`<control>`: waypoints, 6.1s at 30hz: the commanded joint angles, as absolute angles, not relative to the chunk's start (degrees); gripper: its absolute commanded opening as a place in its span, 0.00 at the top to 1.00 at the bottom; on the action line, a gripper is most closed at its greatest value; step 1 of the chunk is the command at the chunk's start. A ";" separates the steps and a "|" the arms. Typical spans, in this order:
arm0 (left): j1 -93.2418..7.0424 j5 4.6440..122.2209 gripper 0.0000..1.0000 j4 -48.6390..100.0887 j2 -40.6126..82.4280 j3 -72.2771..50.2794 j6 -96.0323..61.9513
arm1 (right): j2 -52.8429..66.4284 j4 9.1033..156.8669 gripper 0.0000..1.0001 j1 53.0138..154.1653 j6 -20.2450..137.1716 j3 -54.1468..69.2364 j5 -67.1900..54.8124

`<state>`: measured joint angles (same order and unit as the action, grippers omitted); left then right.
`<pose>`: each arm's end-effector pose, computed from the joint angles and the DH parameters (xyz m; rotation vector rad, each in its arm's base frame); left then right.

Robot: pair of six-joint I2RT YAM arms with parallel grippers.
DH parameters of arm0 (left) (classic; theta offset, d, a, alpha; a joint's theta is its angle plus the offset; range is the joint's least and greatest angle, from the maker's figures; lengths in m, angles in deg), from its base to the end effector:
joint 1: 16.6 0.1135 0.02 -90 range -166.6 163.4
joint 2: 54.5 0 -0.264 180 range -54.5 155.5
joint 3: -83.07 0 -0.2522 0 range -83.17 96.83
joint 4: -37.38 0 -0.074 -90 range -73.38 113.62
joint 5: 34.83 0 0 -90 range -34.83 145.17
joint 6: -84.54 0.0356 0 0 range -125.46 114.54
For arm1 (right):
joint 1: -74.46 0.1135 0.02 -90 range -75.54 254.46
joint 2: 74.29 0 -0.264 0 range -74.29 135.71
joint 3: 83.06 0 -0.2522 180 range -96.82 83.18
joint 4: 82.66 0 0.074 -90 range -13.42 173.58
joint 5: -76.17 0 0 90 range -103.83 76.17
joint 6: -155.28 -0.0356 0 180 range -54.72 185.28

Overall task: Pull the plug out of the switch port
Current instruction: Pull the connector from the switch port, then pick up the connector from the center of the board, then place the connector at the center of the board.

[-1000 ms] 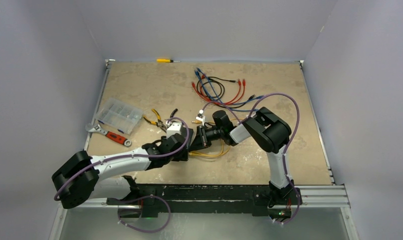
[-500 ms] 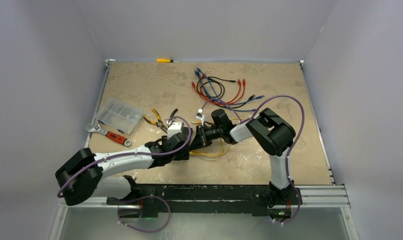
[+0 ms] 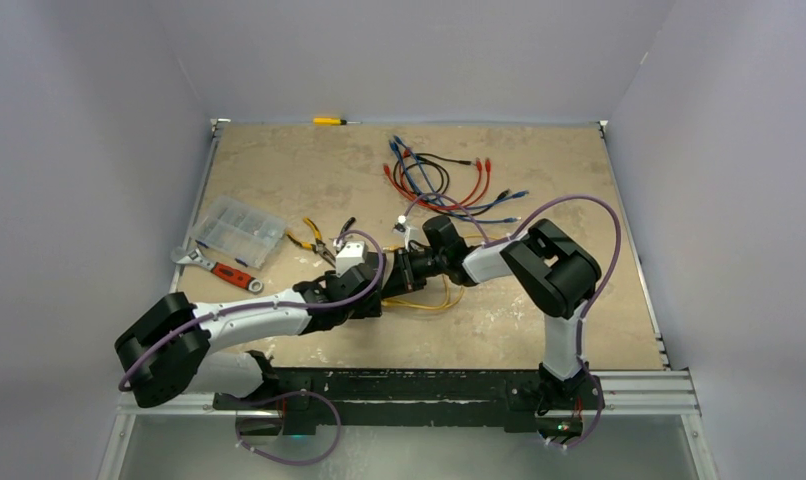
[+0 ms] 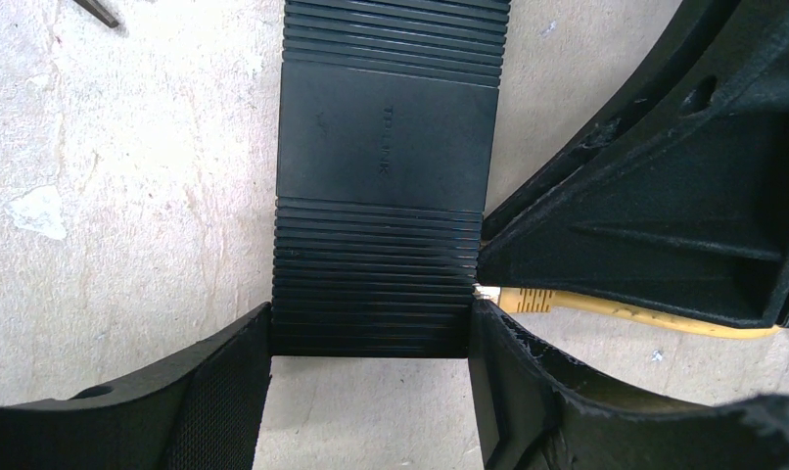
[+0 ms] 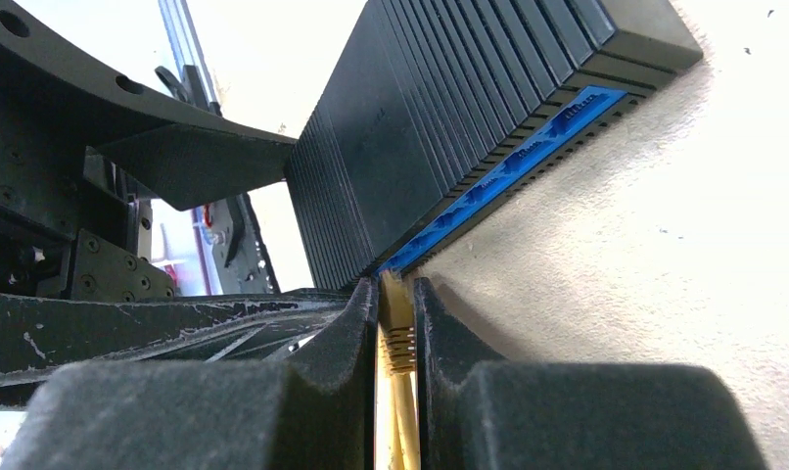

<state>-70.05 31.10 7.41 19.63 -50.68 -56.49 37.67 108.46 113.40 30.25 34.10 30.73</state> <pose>0.1471 -0.1740 0.1593 -0.0993 2.4676 -0.2398 0.2659 0.2470 0.1065 -0.5686 2.4137 1.5094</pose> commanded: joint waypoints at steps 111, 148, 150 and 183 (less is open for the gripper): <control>-70.66 30.03 1.00 2.09 17.20 -52.84 -51.92 | 24.84 71.74 1.00 128.37 43.65 23.50 -21.55; -70.65 34.35 1.00 6.38 15.20 -55.09 -51.50 | -1.23 88.33 1.00 100.94 31.47 14.71 28.62; -70.70 34.27 1.00 6.39 15.35 -55.08 -51.43 | -2.77 88.49 1.00 99.46 30.68 13.66 29.47; -70.66 32.84 1.00 5.68 18.39 -53.98 -50.77 | 22.40 70.98 1.00 91.21 46.12 -11.49 7.92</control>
